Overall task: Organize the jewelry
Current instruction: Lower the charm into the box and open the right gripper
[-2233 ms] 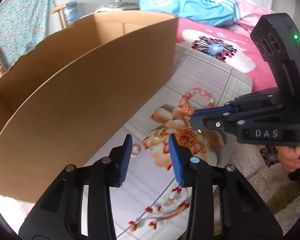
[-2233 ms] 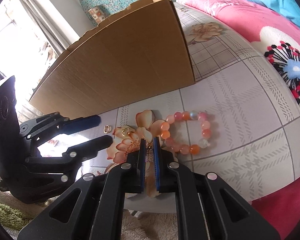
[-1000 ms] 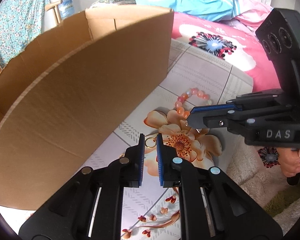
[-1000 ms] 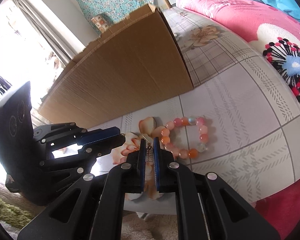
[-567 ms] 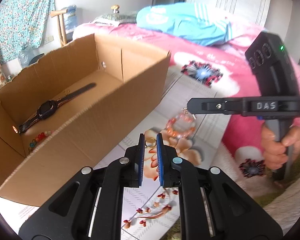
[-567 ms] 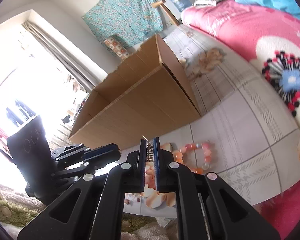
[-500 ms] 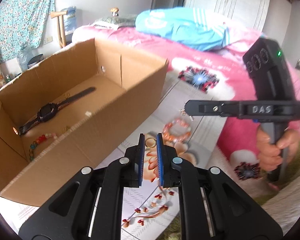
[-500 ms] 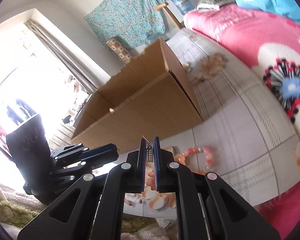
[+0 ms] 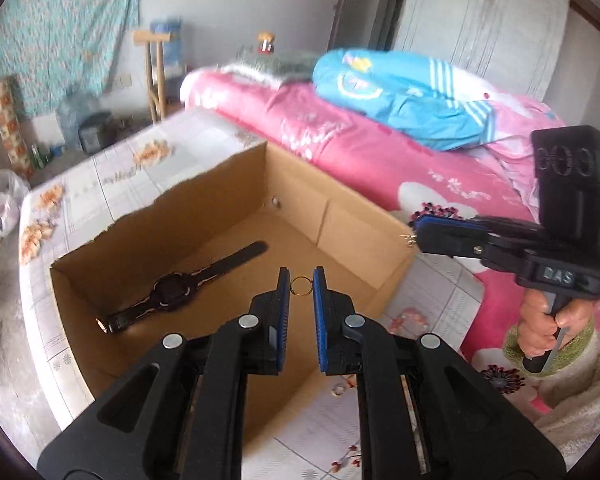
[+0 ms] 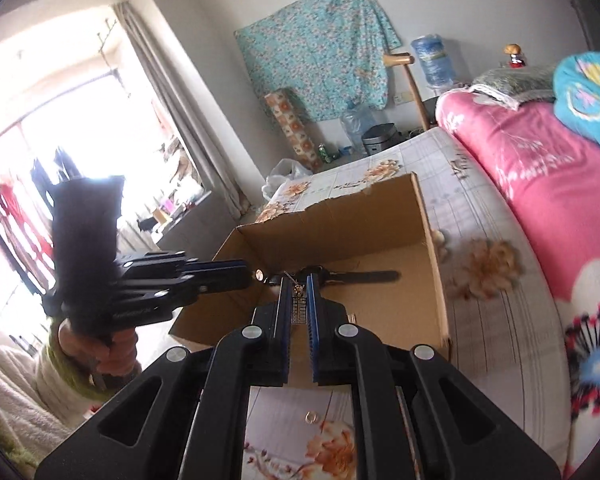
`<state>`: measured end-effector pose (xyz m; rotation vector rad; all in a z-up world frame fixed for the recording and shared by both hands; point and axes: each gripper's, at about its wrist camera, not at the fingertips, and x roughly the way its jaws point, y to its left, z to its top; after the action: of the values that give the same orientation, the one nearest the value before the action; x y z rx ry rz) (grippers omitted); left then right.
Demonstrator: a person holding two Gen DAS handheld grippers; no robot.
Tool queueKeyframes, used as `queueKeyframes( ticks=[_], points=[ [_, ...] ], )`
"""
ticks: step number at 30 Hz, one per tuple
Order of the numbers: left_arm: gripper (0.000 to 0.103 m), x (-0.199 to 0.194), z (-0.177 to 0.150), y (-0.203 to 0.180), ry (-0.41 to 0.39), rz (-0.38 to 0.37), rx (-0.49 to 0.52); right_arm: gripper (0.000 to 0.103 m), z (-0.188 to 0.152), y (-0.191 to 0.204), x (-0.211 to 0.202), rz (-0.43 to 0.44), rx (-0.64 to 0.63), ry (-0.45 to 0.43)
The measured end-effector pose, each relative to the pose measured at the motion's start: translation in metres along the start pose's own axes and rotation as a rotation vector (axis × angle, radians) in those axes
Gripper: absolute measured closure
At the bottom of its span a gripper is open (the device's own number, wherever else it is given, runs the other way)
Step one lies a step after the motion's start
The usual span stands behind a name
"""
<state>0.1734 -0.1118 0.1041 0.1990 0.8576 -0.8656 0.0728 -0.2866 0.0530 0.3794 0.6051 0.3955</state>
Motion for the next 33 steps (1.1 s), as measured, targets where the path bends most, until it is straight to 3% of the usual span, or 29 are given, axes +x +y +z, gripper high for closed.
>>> queueKeyframes(
  ticks=[2,4,9,15,20,26,31,33],
  points=[
    [0.092,0.021,0.013,0.021,0.08,-0.011,-0.036,0.095,0.012,-0.002,0.019,-0.002,-0.012,0.051],
    [0.092,0.052,0.022,0.044,0.191,-0.005,-0.076,0.095,0.023,-0.006,0.045,-0.009,-0.027,0.144],
    [0.092,0.109,0.025,0.079,0.37,-0.03,-0.169,0.095,0.023,-0.017,0.095,-0.057,-0.014,0.378],
    [0.092,0.145,0.023,0.088,0.475,-0.032,-0.208,0.095,0.024,-0.021,0.115,-0.101,-0.032,0.494],
    [0.092,0.158,0.024,0.088,0.494,-0.004,-0.218,0.094,0.031,-0.026,0.111,-0.105,-0.007,0.497],
    [0.083,0.158,0.023,0.084,0.495,-0.009,-0.219,0.088,0.04,-0.035,0.097,-0.102,0.022,0.44],
    [0.082,0.15,0.026,0.082,0.456,-0.005,-0.223,0.083,0.047,-0.034,0.082,-0.104,0.028,0.386],
    [0.076,0.142,0.027,0.08,0.433,-0.002,-0.223,0.08,0.048,-0.032,0.077,-0.099,0.028,0.364]
  ],
)
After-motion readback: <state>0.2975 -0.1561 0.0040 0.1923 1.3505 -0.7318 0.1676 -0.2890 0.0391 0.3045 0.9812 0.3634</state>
